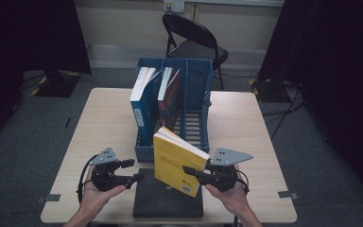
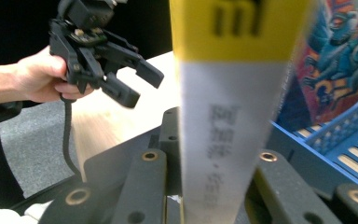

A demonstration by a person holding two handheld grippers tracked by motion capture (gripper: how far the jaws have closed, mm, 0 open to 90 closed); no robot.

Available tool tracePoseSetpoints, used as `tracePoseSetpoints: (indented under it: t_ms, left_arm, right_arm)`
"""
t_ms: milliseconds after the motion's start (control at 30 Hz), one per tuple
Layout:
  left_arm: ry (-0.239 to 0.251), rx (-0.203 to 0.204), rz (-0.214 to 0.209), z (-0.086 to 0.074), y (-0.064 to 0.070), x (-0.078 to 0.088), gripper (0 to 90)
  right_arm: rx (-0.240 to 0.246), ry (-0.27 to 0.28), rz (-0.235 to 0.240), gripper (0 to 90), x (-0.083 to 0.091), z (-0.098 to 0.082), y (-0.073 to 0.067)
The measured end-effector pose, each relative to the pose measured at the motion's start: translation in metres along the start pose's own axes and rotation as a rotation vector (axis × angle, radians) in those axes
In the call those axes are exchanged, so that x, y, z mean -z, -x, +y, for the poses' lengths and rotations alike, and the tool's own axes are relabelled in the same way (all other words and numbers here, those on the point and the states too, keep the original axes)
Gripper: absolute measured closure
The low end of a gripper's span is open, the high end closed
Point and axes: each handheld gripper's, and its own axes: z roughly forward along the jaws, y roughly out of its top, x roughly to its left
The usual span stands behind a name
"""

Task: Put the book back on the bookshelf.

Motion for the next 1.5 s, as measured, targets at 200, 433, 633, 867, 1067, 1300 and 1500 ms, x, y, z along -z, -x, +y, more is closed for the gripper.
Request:
tracePoseSetpoints:
  t_ms: [200, 433, 633, 867, 1067, 1300, 1500]
  left_arm:
    - [-0.051, 0.007, 0.035, -0.008, -0.005, 0.000, 25.6]
    - [-0.052, 0.038, 0.066, -0.014, -0.014, 0.009, 24.5]
    - [-0.053, 0.042, 0.079, -0.015, -0.019, 0.008, 23.5]
    - [-0.069, 0.049, 0.068, -0.015, -0.022, 0.007, 19.2]
    - [-0.057, 0.055, 0.077, -0.017, -0.024, 0.009, 17.8]
    - [-0.052, 0.046, 0.128, -0.022, -0.026, 0.007, 16.3]
    - [-0.076, 0.030, 0.169, -0.024, -0.025, 0.003, 16.1]
  right_arm:
    - [-0.031, 0.032, 0.018, 67.6, -0.004, 0.003, -0.001]
    - [-0.063, 0.050, 0.011, 64.4, -0.011, 0.005, 0.001]
    - [-0.057, 0.076, 0.005, 63.9, -0.016, 0.006, 0.000]
    - [-0.053, 0.094, -0.003, 63.5, -0.017, 0.009, 0.000]
    - [-0.034, 0.103, -0.012, 70.8, -0.020, 0.014, -0.002]
    - [0.012, 0.034, -0.003, 75.1, -0.020, 0.024, 0.001]
    - [-0.019, 0.049, -0.014, 75.3, -0.020, 0.021, 0.005]
